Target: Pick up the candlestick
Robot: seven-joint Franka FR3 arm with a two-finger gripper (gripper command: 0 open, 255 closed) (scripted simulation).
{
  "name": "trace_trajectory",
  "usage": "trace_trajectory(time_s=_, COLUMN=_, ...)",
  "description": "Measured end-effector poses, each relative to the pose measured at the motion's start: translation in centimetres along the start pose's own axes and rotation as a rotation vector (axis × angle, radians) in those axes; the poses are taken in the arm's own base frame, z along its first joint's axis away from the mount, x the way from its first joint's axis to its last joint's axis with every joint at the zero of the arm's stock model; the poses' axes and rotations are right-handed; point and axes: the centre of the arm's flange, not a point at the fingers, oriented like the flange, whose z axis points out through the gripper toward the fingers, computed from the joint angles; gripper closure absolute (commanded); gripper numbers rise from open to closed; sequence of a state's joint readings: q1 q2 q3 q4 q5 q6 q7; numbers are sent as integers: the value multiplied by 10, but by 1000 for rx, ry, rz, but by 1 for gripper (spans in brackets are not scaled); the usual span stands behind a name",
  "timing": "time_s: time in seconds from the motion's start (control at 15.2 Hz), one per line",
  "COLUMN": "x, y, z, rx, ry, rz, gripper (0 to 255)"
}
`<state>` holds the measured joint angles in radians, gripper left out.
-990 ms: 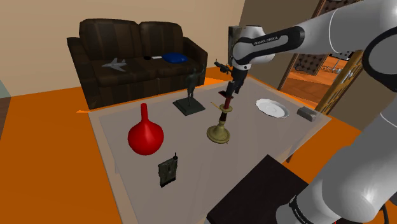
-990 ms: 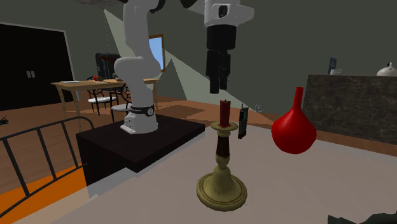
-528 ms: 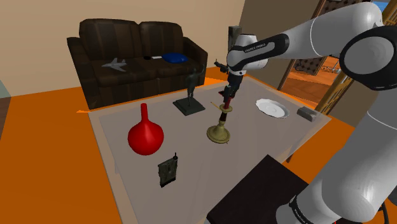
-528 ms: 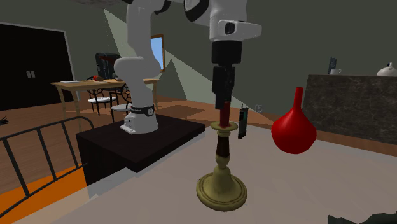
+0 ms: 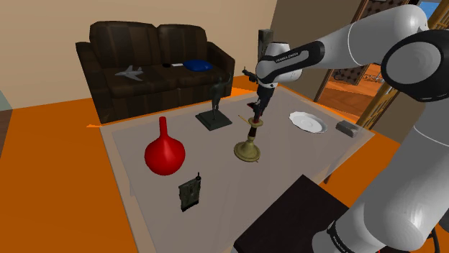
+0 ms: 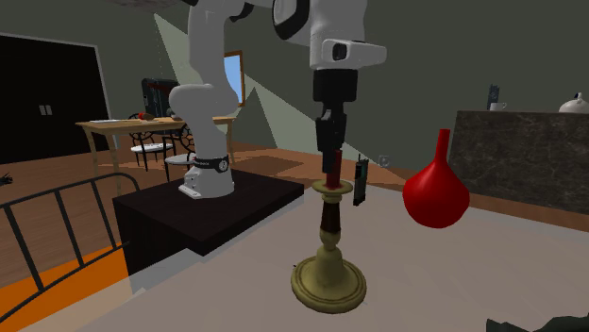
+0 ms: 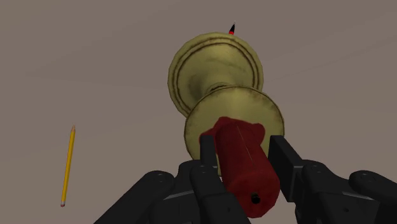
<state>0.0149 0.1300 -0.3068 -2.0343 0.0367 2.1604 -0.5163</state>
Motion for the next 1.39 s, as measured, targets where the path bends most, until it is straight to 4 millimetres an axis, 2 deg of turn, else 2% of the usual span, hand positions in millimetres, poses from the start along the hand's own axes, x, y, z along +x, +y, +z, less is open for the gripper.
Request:
trace_trajectory(time_s=0.46, x=2, y=-1, z=-5, rx=0, ry=-1, rz=0, gripper=255)
trace_trajectory(time_s=1.39, x=0, y=1, z=-76, rx=0, ry=-1, rz=0, gripper=255)
